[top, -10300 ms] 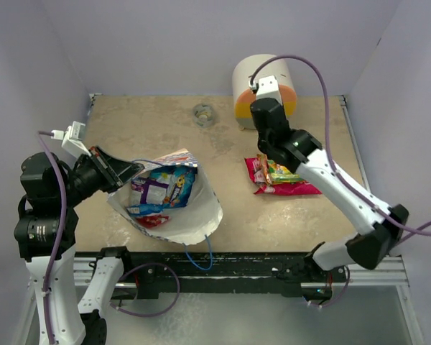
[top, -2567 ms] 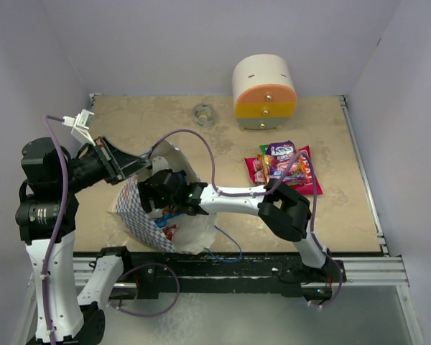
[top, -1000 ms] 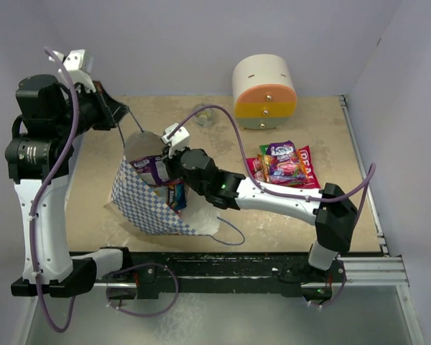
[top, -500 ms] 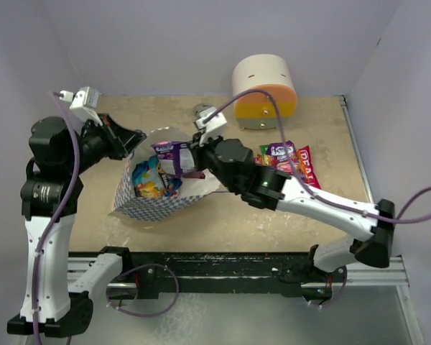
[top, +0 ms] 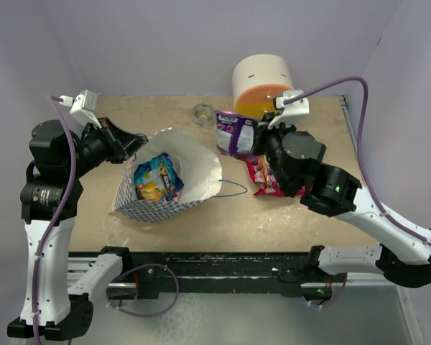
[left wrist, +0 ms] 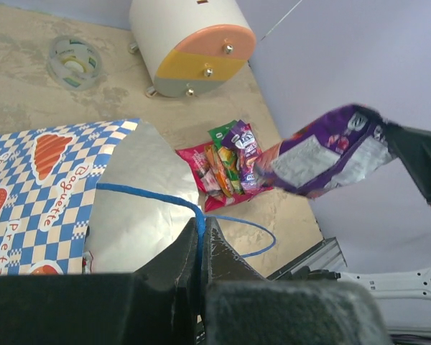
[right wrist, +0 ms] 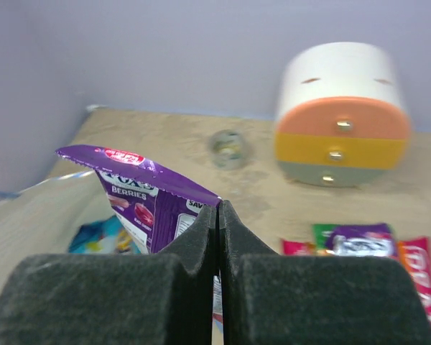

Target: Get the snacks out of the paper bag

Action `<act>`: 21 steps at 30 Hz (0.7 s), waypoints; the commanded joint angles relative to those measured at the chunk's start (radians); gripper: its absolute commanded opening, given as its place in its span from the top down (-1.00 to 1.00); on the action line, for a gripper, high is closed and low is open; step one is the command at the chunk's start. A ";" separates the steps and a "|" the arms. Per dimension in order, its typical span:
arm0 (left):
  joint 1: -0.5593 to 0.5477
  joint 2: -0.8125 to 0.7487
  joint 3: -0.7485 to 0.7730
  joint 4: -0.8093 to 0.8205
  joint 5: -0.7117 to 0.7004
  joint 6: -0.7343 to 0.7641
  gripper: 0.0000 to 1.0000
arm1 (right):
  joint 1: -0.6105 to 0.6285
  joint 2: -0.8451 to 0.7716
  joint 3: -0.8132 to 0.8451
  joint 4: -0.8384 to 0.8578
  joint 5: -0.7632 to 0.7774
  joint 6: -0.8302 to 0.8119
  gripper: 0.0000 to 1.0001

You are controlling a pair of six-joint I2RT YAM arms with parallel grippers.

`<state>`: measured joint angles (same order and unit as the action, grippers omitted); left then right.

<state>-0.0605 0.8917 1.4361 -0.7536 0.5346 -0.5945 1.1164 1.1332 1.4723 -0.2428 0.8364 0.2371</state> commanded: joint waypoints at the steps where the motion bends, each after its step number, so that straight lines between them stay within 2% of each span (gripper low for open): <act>1: -0.002 -0.009 0.058 -0.001 -0.006 -0.008 1.00 | -0.151 0.073 0.105 -0.163 0.161 0.032 1.00; 3: -0.002 -0.003 0.069 -0.018 -0.006 0.003 1.00 | -0.246 0.114 0.133 -0.214 0.073 0.084 1.00; 9: -0.002 0.012 0.086 -0.055 -0.006 0.021 1.00 | -0.367 0.146 0.133 -0.220 -0.080 0.184 1.00; 14: -0.003 0.026 0.112 -0.067 -0.004 0.028 1.00 | -0.476 0.145 0.067 -0.250 -0.229 0.339 1.00; 21: -0.002 0.050 0.150 -0.092 0.000 0.047 1.00 | -0.677 0.101 -0.106 -0.179 -0.469 0.470 1.00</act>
<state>-0.0601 0.9436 1.5349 -0.8577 0.5240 -0.5716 0.5278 1.2789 1.4292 -0.5041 0.5259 0.5877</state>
